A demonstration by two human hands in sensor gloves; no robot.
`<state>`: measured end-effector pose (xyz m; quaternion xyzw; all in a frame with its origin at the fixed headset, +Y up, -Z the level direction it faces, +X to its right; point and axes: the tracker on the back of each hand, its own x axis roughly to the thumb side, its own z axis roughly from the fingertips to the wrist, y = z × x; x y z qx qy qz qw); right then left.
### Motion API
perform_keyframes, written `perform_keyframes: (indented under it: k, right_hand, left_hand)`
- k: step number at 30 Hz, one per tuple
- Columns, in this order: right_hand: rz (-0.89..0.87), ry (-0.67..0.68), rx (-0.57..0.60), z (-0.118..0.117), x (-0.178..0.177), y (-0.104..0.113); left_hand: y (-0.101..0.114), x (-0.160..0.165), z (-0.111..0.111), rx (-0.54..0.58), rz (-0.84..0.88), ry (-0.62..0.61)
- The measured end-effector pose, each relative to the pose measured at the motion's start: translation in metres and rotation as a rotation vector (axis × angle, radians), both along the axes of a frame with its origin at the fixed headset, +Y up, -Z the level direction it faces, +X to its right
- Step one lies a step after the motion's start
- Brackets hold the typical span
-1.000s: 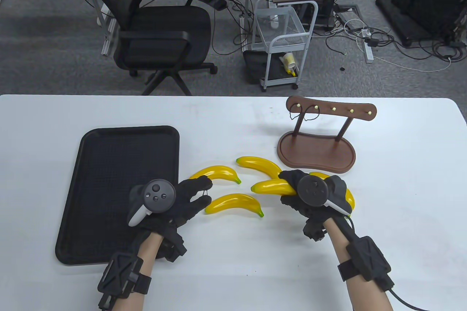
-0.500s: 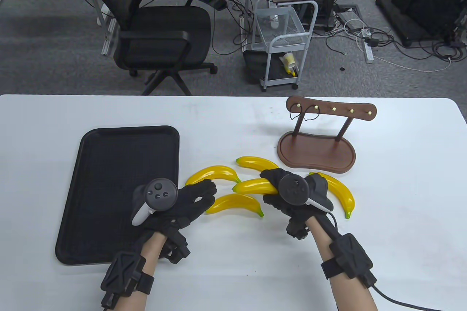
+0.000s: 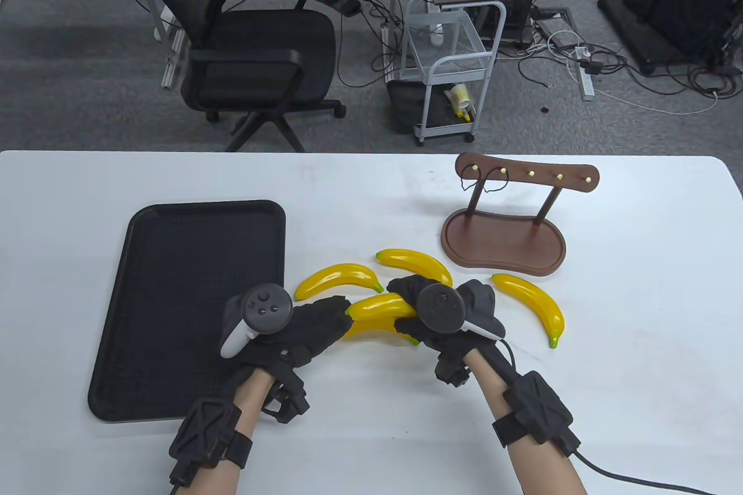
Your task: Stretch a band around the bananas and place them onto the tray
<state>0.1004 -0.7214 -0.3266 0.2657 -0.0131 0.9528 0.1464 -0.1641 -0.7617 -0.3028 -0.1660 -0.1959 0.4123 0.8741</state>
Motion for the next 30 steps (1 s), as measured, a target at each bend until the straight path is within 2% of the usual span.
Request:
perform_keyframes:
  k: [9,16,30]
  right_hand:
    - [0.022,0.025,0.023,0.005,-0.012,-0.002]
    - [0.036,0.051,0.069,0.012,-0.022,0.004]
    - [0.054,0.113,0.094,0.024,-0.041,0.0]
  left_hand:
    - [0.0,0.002,0.001,-0.016,0.016,-0.005]
    - [-0.003,0.002,0.0,-0.099,0.121,-0.025]
    - [-0.004,0.006,0.0,-0.126,0.104,-0.066]
